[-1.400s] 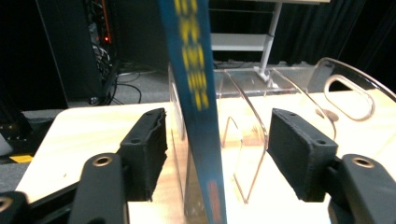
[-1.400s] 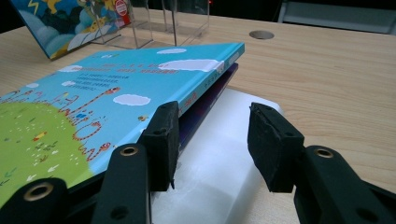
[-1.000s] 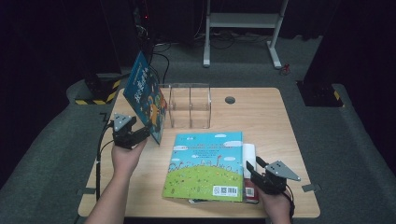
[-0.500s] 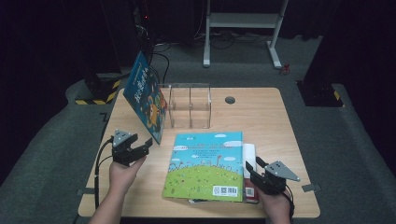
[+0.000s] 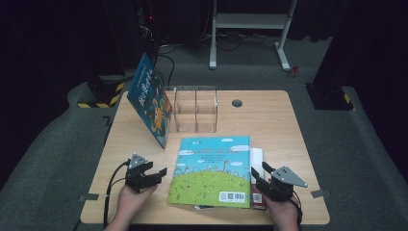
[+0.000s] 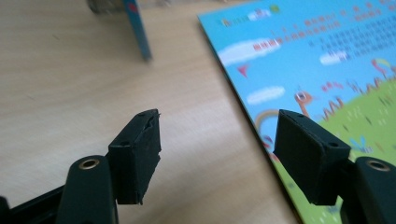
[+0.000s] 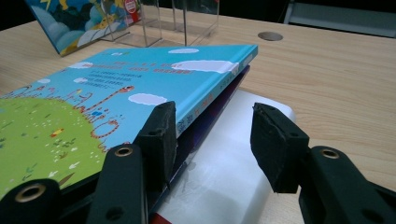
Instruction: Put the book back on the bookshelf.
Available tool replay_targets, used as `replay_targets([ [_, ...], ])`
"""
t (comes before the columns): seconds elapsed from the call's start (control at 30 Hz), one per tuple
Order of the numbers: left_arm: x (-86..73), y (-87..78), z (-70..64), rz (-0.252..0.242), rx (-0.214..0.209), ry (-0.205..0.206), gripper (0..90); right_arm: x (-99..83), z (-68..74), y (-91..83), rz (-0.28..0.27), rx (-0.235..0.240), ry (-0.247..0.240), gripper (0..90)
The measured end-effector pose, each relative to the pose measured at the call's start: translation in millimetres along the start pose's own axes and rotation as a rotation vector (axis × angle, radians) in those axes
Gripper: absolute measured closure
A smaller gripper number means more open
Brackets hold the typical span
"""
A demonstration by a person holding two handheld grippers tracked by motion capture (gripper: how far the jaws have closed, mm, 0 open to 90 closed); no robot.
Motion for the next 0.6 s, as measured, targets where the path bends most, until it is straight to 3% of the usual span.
replay_targets([
  [0.2,-16.7,8.7,-17.2,0.052,-0.07,-0.026,29.3,0.6,5.4,-0.3,0.001,0.008,-0.009,48.6],
  [0.37,-18.8,12.1,-29.2,0.054,-0.11,-0.044,26.8,0.8,12.1,-1.2,0.007,0.022,-0.012,47.4],
  [0.6,-20.8,19.3,-40.4,0.062,-0.13,-0.025,23.0,-0.8,23.1,-3.7,0.022,0.034,-0.013,44.0],
])
Point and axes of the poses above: each handheld gripper's, and its own axes: y roughly forward along the jaws, x roughly out of its top, z roughly to its left, the point moved 9 cm from there along y, roughly forward along the jaws, and after that the axes turned 2 degrees about y, right-handed, at the moved point
